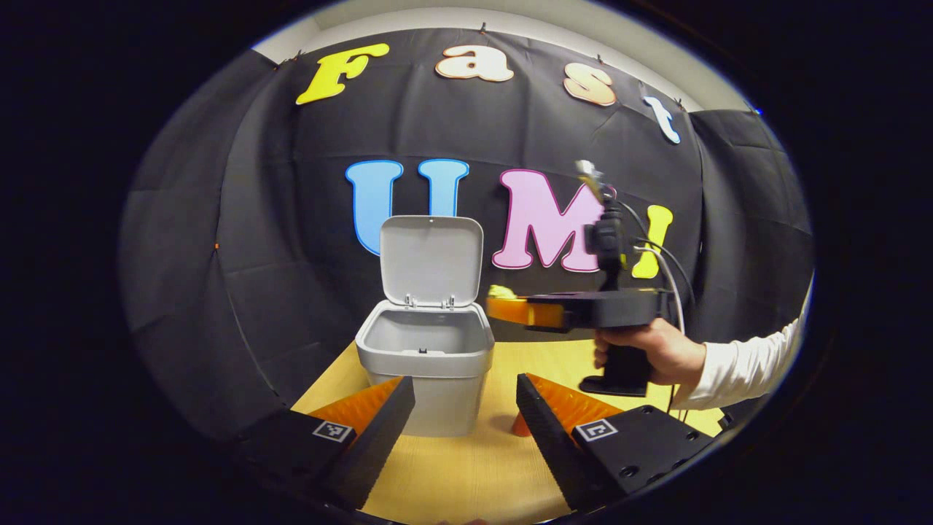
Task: Press the lid of the desktop garbage bin to open it, pick up the crumpled paper on the desktop and throw it into the bin, then pick up the pop can on the desktop and drop it into the bin, and finally close the garbage bin lid.
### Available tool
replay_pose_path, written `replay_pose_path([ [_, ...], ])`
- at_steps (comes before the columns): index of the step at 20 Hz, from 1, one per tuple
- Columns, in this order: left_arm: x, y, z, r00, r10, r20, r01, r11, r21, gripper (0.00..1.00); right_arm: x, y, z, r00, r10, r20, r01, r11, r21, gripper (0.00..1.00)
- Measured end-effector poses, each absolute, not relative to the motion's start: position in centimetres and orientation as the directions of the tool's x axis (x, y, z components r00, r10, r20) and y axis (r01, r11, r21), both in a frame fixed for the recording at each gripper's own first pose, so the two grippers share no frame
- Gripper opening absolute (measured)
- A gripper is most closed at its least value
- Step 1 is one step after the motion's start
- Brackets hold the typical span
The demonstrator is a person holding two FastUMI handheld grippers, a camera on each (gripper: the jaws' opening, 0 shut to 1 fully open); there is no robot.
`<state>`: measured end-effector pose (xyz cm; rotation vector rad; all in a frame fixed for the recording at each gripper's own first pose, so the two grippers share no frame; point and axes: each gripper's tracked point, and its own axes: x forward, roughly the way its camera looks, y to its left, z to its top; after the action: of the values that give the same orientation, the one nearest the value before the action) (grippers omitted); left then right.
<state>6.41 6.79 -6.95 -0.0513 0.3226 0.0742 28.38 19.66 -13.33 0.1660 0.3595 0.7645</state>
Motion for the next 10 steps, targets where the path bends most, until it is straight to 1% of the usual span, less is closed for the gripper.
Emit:
replay_pose_path([
  [2,6.0,6.7,-7.0,0.945,0.067,-0.320,-0.083,0.996,-0.036,0.95,28.9,21.2,-14.5,0.651,0.698,-0.298,-0.651,0.715,0.254,0.30],
  [5,6.0,6.8,-7.1,0.945,0.072,-0.320,-0.088,0.995,-0.037,0.95,29.1,21.4,-16.0,0.642,0.685,-0.344,-0.654,0.723,0.220,0.30],
  [6,6.1,6.6,-7.8,0.941,0.064,-0.332,-0.084,0.995,-0.045,0.95,28.9,21.2,-16.2,0.632,0.686,-0.360,-0.659,0.720,0.217,0.21],
  [9,7.0,5.3,-10.2,0.931,0.021,-0.364,-0.059,0.994,-0.093,0.95,28.7,20.1,-15.9,0.639,0.681,-0.358,-0.659,0.724,0.202,0.96],
  [10,7.4,4.8,-11.1,0.931,0.013,-0.366,-0.057,0.992,-0.110,0.95,28.8,19.1,-15.3,0.652,0.674,-0.347,-0.651,0.732,0.199,0.96],
])
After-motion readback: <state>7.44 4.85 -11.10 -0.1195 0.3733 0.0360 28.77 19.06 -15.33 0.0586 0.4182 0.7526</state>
